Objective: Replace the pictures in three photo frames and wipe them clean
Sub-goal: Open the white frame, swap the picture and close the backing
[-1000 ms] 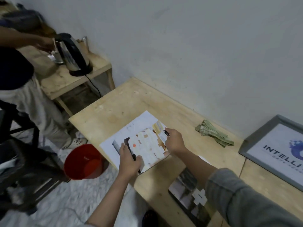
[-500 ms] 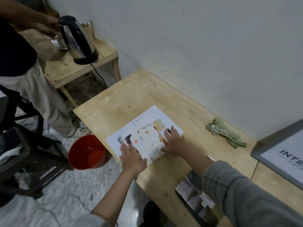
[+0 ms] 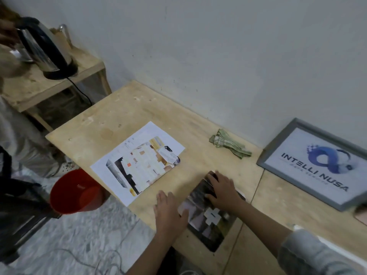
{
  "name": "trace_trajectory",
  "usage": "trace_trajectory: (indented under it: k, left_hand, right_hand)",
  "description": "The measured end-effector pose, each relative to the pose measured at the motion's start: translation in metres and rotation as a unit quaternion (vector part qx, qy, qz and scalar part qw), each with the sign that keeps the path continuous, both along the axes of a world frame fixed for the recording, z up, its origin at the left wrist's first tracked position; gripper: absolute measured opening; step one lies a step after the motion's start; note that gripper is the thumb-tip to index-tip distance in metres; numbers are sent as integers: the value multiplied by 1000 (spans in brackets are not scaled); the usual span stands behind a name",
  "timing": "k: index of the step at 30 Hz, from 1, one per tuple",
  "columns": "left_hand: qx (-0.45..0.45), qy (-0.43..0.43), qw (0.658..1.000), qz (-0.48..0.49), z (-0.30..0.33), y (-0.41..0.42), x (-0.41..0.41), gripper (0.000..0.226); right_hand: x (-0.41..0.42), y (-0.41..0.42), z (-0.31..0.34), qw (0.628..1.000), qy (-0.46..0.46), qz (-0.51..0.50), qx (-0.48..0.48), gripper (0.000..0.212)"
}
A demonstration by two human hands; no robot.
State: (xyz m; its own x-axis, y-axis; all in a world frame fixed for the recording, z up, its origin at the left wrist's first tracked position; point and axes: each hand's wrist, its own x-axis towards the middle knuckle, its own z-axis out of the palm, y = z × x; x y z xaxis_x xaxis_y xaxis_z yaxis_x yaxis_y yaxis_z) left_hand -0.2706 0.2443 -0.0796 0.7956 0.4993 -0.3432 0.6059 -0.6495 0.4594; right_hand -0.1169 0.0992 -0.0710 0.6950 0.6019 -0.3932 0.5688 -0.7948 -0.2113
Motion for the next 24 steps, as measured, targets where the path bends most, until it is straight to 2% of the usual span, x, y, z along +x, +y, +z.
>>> trace_trajectory:
  k: [5, 10, 15, 18, 21, 23, 24]
  left_hand:
    - [-15, 49, 999, 10, 2, -40, 1, 86]
    - [11, 53, 998, 25, 9, -55, 8, 74]
    - [-1, 68, 997, 46, 15, -60, 12, 64]
    - [-11, 6, 998, 68, 20, -64, 11, 45]
    - [-142, -114, 980, 76, 31, -69, 9, 33]
    - [-199, -172, 962, 75, 40, -67, 9, 31]
    - [-215, -196, 953, 79, 43, -64, 10, 30]
  right_hand:
    - [-7, -60, 0, 998, 10, -62, -19, 83]
    - [-11, -84, -4, 998, -1, -55, 2, 90]
    - [-15, -82, -3, 996, 11, -78, 42, 92]
    - [-13, -83, -4, 994, 22, -96, 50, 103]
    - [-11, -87, -3, 987, 22, -125, 93, 106]
    - [-9, -90, -1, 971, 16, -154, 181, 92]
    - [-8, -91, 0, 955, 16, -179, 237, 77]
